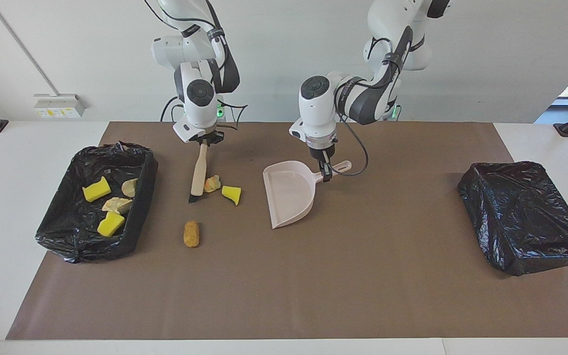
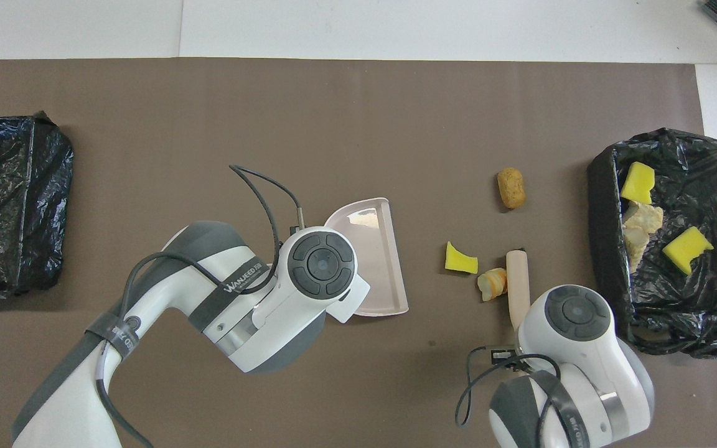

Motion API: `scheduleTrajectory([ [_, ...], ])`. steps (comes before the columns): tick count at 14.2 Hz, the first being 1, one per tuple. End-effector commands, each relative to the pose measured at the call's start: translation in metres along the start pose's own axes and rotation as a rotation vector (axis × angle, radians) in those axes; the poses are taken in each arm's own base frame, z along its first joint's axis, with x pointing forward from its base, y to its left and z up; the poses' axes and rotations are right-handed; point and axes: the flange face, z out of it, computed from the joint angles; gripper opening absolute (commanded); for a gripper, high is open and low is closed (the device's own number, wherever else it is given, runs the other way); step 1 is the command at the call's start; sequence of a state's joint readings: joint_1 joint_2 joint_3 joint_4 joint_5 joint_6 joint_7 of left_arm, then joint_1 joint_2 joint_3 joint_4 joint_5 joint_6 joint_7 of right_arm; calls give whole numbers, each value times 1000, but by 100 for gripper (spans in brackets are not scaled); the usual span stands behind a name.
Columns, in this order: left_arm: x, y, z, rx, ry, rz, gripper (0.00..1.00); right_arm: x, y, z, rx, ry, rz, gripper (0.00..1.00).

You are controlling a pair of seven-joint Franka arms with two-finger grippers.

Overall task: Sweep and dump trash in bin
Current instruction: 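Lower the dustpan with the left gripper while the right gripper brings the brush, then sweep the remaining bread and sponge pieces into the dustpan with the right gripper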

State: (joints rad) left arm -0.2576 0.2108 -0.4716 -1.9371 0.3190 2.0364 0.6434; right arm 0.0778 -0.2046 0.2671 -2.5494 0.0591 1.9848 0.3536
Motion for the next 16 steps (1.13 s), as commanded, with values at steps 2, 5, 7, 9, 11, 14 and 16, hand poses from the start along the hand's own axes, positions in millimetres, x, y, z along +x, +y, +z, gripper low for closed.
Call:
scheduleTrajectory([
  [2, -12, 20, 8, 54, -37, 45, 0, -5, -65, 1, 132, -39, -66, 0],
  [5, -15, 27, 14, 61, -31, 51, 0, -17, -99, -7, 225, -56, -79, 0],
  [7, -16, 27, 14, 60, -28, 49, 0, -25, -119, -13, 310, -64, -77, 0],
  [9, -16, 26, 14, 60, -26, 49, 0, -22, -133, -24, 397, -92, -48, 0],
  [11, -16, 26, 15, 57, -26, 45, 0, -20, -155, -47, 457, -99, -52, 0],
  [14, -18, 25, 17, 48, -26, 26, 0, -17, -156, -73, 475, -107, -66, 0],
  [16, -20, 23, 17, 45, -27, 13, 0, -21, -138, -91, 446, -99, -95, 0],
])
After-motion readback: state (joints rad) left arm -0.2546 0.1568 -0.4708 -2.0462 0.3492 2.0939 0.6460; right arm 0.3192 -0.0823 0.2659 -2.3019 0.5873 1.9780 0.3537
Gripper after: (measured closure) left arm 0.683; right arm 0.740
